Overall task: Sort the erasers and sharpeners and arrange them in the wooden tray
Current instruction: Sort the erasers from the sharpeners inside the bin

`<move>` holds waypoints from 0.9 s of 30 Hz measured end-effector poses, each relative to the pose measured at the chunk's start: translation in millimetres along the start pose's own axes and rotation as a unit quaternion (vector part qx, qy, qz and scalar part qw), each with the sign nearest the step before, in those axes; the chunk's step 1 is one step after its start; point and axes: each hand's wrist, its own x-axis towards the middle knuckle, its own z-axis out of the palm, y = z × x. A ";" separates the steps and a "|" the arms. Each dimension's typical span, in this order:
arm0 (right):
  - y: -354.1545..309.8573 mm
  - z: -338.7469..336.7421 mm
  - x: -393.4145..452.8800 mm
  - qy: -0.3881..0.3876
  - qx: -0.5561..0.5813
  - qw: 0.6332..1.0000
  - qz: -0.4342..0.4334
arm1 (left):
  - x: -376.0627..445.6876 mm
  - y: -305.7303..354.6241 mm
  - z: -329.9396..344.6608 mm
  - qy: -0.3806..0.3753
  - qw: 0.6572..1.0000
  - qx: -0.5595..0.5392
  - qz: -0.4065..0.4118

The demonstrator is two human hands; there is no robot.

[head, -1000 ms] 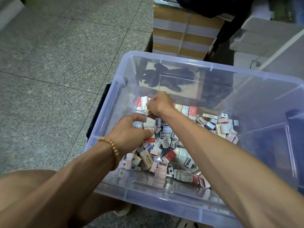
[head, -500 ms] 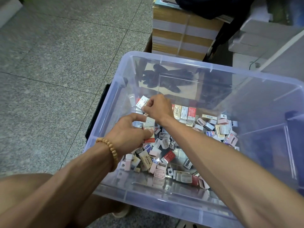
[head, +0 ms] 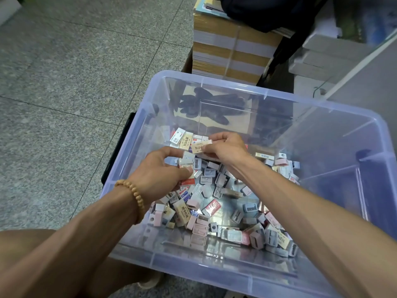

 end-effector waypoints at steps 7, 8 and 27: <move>-6.0 23.7 0.2 0.006 0.010 1.000 -0.025 | 0.9 -0.6 -0.1 0.003 1.000 0.002 -0.004; -5.7 28.1 1.4 0.012 -0.006 0.999 -0.030 | 1.2 -0.9 -0.1 0.004 1.000 0.002 -0.003; 0.2 30.6 -16.1 0.016 -0.376 0.887 -0.267 | 0.8 1.7 0.8 -0.001 1.000 -0.013 0.000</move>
